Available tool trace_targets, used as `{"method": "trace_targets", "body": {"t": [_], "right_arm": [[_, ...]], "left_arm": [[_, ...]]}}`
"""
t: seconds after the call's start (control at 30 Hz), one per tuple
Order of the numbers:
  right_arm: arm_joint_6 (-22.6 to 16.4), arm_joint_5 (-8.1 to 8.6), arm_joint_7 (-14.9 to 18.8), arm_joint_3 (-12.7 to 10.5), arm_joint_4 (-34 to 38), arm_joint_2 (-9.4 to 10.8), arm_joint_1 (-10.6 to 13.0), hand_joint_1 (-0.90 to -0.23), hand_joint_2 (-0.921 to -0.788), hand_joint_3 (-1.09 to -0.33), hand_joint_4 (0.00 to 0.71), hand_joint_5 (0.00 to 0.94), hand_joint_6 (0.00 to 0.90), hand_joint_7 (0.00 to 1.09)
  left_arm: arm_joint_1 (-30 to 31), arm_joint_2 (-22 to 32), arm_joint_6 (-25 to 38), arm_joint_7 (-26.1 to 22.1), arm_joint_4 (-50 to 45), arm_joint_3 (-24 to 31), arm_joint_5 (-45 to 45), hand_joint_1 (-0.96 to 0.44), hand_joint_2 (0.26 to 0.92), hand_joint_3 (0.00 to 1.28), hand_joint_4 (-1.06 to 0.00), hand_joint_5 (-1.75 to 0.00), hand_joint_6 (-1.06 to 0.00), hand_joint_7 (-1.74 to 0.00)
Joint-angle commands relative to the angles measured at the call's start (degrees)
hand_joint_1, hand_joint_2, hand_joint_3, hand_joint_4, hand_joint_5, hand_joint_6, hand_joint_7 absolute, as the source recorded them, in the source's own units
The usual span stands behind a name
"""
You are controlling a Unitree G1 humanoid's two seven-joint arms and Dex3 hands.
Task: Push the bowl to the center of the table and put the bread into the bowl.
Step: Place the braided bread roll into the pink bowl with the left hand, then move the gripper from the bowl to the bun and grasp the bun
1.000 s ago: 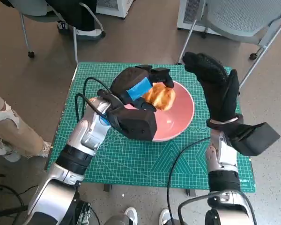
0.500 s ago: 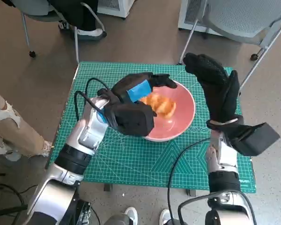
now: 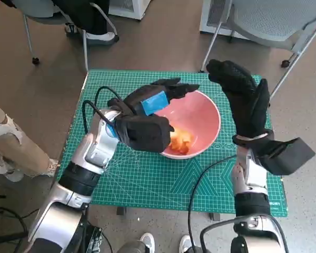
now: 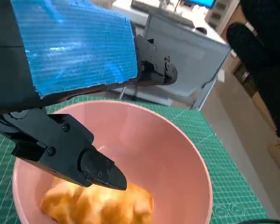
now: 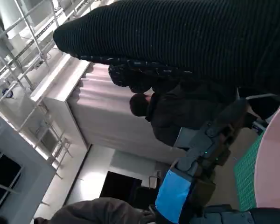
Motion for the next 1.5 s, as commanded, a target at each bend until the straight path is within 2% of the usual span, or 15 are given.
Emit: {"method": "trace_targets", "body": {"t": [0.03, 0.33, 0.6, 0.73, 0.93, 1.13, 1.5], "right_arm": [[0.97, 0.47, 0.45, 0.17, 0.49, 0.21, 1.4, -0.688, -0.921, -0.81, 0.208, 0.002, 0.103, 0.41], [1.14, 0.52, 0.64, 0.2, 0.5, 0.05, 1.27, -0.688, -0.921, -0.81, 0.207, 0.001, 0.1, 0.41], [1.05, 0.25, 0.53, 0.28, 0.99, 0.11, 0.98, -0.688, -0.921, -0.809, 0.207, 0.001, 0.099, 0.42], [0.92, 0.24, 0.64, 0.31, 1.37, 0.19, 0.77, -0.688, -0.921, -0.808, 0.207, 0.0, 0.097, 0.42], [0.69, 0.38, 1.03, 0.3, 2.16, 0.3, 0.37, -0.682, -0.921, -0.806, 0.206, 0.0, 0.096, 0.42], [0.0, 0.32, 1.55, 0.3, 3.34, 0.42, -0.18, -0.677, -0.921, -0.808, 0.207, 0.0, 0.091, 0.42], [-0.92, 0.54, 2.8, 0.18, 5.17, 0.43, -1.21, -0.668, -0.921, -0.83, 0.208, 0.001, 0.079, 0.42]], "left_arm": [[1.88, 2.83, -0.41, -0.44, -4.64, 2.01, -1.12, -0.26, 0.785, 0.02, -0.02, 0.0, -0.22, -0.02], [7.66, 10.5, 3.39, -3.48, -18.85, 9.57, -3.99, -0.29, 0.79, 0.01, -0.02, 0.0, -0.22, -0.01], [14.2, 17.21, 10.99, -5.87, -32.32, 15.91, -2.87, -0.28, 0.75, 0.0, -0.02, 0.0, -0.22, -0.01], [17.47, 20.06, 14.45, -5.84, -37.42, 17.91, -0.48, -0.33, 0.728, 0.0, -0.01, 0.0, -0.21, 0.0], [21.22, 21.83, 18.53, -5.12, -42.06, 18.8, 3.75, -0.38, 0.713, 0.0, 0.0, 0.0, -0.22, 0.0], [24.02, 21.88, 22.51, -6.39, -46.52, 19.21, 5.06, -0.38, 0.708, 0.0, 0.0, 0.0, -0.22, -0.01], [22.88, 21.45, 25.7, -9.19, -46.06, 16.51, 4.81, -0.27, 0.688, 0.0, -0.01, 0.0, -0.23, -0.01]]}}
